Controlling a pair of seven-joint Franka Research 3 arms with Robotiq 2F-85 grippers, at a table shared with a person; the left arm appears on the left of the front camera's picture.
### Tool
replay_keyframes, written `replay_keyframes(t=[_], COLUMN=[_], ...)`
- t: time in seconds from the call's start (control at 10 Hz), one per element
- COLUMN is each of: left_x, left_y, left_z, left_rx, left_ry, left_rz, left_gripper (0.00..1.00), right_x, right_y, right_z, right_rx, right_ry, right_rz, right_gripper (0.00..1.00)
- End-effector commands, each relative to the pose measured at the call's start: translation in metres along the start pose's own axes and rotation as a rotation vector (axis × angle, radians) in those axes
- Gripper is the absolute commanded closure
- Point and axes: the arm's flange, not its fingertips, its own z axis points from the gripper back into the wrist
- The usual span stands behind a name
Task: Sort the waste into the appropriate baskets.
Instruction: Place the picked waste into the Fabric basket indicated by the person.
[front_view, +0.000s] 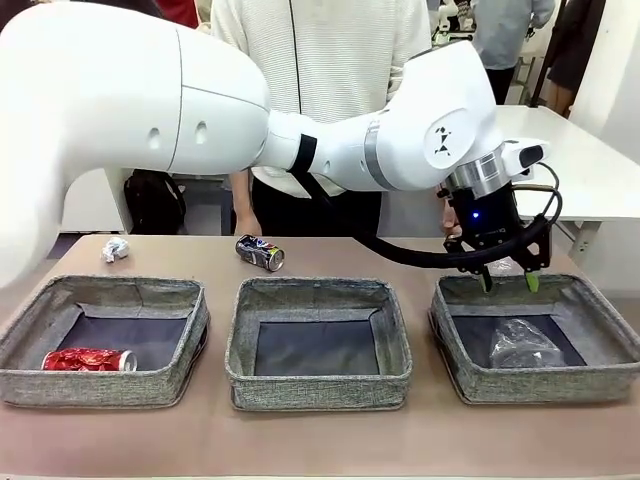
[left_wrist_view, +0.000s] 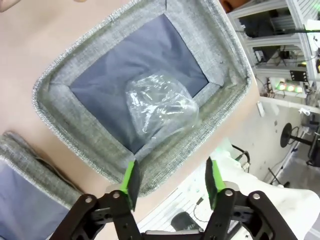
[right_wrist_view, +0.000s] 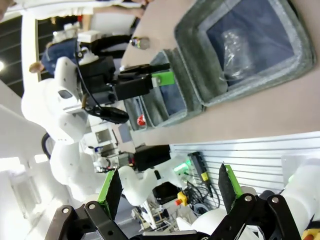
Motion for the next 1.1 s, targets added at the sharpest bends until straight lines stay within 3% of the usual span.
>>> replay_keyframes(t=[0.0, 0.1, 0.3, 0.5, 0.7, 0.9, 1.0], left_x=[0.002, 0.000, -0.012, -0.053, -0.111, -0.159, -0.184], left_y=[-0.002, -0.001, 0.008, 0.026, 0.062, 0.114, 0.144], left_z=[0.010, 0.015, 0.042, 0.114, 0.187, 0.241, 0.265], left_rx=[0.026, 0.026, -0.029, -0.019, 0.067, -0.036, -0.133], left_ry=[-0.021, -0.024, 0.081, 0.122, 0.088, 0.014, -0.024], left_rz=[0.021, 0.022, -0.025, -0.054, 0.133, 0.274, 0.381], left_gripper=[0.00, 0.00, 0.00, 0.00, 0.00, 0.00, 0.00], right_x=[0.001, 0.001, 0.000, 0.011, 0.031, 0.049, 0.057], right_y=[0.001, 0.001, 0.000, 0.014, 0.041, 0.074, 0.094], right_z=[0.000, 0.000, 0.000, -0.010, -0.036, -0.077, -0.103], right_rx=[0.003, 0.003, 0.000, 0.024, 0.064, 0.071, 0.114], right_ry=[-0.004, -0.004, 0.000, 0.029, 0.092, 0.229, 0.364], right_rz=[-0.003, -0.003, 0.000, 0.041, 0.105, 0.175, 0.219], right_gripper=[0.00, 0.00, 0.00, 0.00, 0.00, 0.00, 0.00])
